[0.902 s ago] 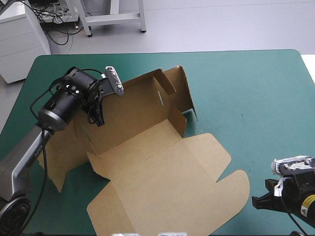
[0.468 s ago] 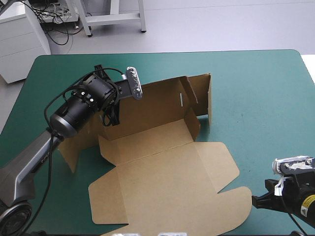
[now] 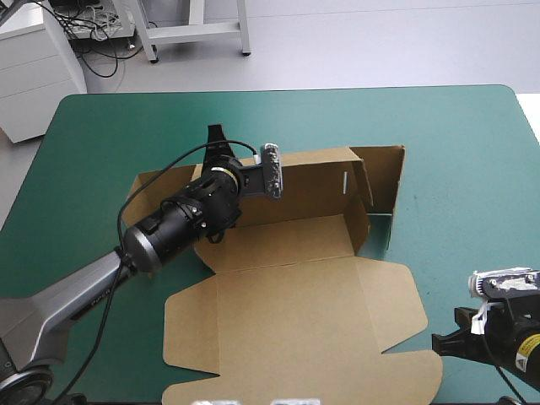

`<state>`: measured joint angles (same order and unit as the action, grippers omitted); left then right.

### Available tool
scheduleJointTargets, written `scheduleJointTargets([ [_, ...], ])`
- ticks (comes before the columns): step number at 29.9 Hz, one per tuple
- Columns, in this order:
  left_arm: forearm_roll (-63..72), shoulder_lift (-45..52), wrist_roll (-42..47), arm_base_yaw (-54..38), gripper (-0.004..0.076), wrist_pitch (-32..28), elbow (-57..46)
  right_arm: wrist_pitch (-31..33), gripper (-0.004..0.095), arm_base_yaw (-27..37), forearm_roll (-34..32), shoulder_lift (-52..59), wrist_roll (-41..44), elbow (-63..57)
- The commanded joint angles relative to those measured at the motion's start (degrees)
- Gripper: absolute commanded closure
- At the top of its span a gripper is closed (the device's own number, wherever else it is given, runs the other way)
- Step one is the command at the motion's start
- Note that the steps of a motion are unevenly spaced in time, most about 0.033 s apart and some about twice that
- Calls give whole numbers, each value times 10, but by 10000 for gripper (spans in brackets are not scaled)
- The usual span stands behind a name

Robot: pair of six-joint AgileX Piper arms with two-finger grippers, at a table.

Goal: Fold the box

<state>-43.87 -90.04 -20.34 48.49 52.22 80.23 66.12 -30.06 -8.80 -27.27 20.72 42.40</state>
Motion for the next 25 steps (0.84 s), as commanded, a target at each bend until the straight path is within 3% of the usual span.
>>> scheduleJointTargets([
  [1,-48,23,42,36,756,-38,0,-28,931,3,-9,-4,-1,14],
  [13,-265,23,219,128,756,-46,-91,-28,931,3,-11,-4,2,14],
  [25,-451,23,404,141,756,-9,-197,-28,931,3,-11,-4,5,14],
])
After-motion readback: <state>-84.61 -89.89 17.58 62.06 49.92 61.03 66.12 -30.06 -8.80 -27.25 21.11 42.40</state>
